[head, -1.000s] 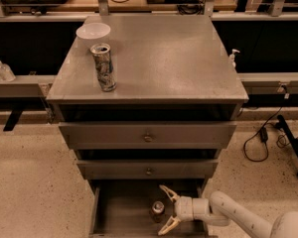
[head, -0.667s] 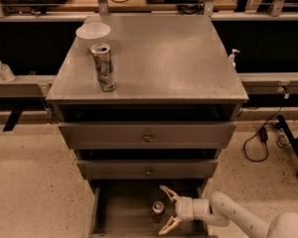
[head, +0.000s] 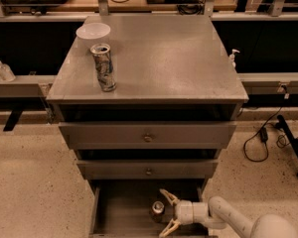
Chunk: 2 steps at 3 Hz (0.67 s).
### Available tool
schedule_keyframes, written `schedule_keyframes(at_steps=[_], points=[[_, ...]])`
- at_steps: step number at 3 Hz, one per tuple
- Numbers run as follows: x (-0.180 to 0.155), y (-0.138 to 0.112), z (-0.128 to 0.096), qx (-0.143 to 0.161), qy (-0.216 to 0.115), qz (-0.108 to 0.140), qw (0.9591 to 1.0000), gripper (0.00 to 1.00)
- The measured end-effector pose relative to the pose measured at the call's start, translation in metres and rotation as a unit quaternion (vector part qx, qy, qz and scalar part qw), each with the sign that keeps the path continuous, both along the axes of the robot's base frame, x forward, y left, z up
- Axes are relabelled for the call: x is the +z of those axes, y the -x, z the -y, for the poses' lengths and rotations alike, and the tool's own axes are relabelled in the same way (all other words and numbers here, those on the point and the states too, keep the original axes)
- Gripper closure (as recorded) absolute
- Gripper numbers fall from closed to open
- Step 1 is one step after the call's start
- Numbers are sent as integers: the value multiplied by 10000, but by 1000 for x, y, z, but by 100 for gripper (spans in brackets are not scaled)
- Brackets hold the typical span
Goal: Pick orange can from bottom drawer and place on counter
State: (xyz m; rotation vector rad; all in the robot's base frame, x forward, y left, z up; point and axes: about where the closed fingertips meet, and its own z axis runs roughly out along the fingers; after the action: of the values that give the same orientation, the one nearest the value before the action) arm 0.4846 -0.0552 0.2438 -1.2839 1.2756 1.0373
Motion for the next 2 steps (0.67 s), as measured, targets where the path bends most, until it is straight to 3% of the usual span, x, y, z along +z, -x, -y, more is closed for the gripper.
schedule_keyframes(at_steps=[2], points=[[-4, -13, -6, -186, 128, -10, 9997, 0]])
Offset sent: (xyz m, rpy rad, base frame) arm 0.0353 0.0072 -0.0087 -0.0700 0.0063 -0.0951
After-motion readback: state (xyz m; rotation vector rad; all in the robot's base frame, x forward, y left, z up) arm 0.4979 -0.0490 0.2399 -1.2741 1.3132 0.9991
